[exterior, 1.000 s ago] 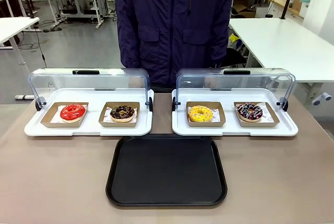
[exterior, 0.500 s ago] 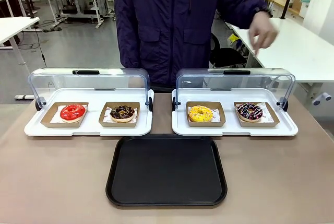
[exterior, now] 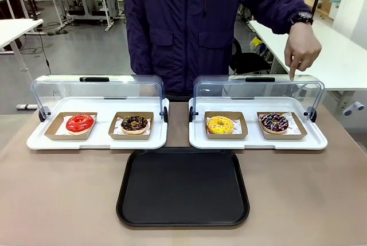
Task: Move the fourth donut from the left to the tray.
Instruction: Pick up the Paper togo box containing the Donut indicated by the person and place it on the Handle tray.
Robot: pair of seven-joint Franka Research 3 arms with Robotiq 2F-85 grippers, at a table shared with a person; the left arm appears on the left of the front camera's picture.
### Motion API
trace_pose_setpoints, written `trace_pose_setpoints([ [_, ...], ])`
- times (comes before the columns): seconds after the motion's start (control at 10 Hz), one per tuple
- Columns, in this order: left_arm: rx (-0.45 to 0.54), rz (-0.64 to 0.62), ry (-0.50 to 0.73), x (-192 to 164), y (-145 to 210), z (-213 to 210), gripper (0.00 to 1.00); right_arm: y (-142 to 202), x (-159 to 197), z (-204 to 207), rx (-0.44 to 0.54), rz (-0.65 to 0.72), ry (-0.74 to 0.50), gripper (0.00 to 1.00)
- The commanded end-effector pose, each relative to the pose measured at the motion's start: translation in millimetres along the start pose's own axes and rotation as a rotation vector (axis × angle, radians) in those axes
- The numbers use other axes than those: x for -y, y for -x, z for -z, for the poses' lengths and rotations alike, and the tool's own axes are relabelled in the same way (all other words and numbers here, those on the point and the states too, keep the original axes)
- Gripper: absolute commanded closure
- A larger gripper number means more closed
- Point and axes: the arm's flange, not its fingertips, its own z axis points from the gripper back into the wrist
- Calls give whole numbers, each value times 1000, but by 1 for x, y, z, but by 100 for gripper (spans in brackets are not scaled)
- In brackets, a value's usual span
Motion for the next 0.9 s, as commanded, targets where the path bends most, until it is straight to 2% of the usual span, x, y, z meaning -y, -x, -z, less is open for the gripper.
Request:
trace_pose_setpoints([
  [0.0,9,8,8,0,0,0,0,-2,2,2,28,-21,0,0],
  [0.8,9,8,8,0,0,0,0,-2,2,2,28,-21,0,0],
])
